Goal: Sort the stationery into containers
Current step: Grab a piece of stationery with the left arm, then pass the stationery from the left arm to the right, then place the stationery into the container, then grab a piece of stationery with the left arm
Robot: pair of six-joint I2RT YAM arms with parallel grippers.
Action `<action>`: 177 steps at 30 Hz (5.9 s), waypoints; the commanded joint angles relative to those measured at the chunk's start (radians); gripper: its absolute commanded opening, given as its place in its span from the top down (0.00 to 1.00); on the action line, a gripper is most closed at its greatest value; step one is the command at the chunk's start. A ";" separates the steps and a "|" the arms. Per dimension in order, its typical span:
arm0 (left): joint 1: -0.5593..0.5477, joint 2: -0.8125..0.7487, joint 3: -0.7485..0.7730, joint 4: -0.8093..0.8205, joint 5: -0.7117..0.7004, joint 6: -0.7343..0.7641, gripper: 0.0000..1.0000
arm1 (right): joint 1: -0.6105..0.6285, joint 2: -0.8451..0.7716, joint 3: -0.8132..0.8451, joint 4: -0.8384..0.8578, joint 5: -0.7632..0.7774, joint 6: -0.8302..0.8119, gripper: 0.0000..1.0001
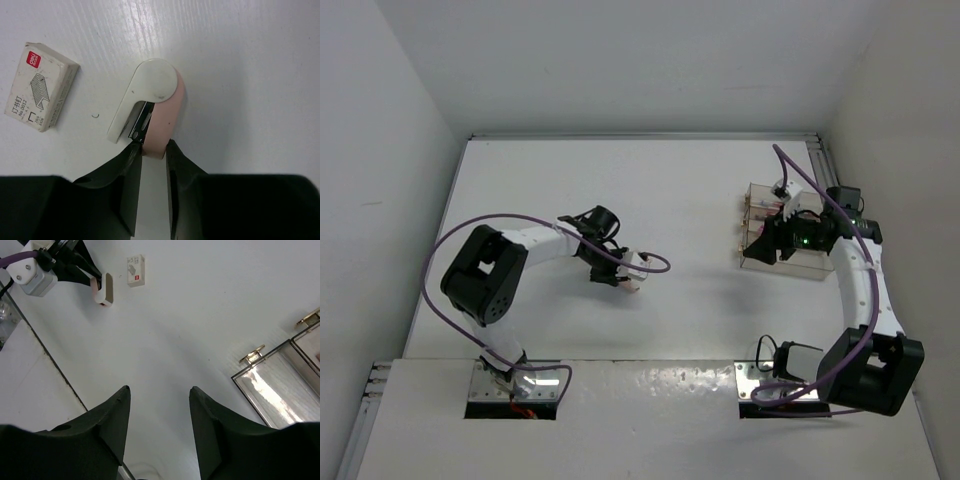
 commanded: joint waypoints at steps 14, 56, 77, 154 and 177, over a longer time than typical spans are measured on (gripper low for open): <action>0.001 0.134 0.336 -0.331 0.324 -0.336 1.00 | 0.182 -0.119 -0.053 0.112 0.140 -0.371 0.46; 0.090 0.274 0.403 -0.313 0.812 -0.778 1.00 | 1.059 0.350 0.192 0.267 0.557 -0.533 0.43; 0.148 0.205 0.400 -0.334 0.760 -0.720 0.15 | 0.941 0.315 0.189 0.306 0.543 -0.458 1.00; 0.107 0.308 0.620 -0.370 0.146 0.165 0.18 | -0.077 0.234 0.137 -0.259 -0.070 -0.942 0.45; -0.031 0.371 0.503 -0.224 0.082 0.109 0.67 | -0.097 -0.081 0.031 -0.310 -0.106 -0.743 0.44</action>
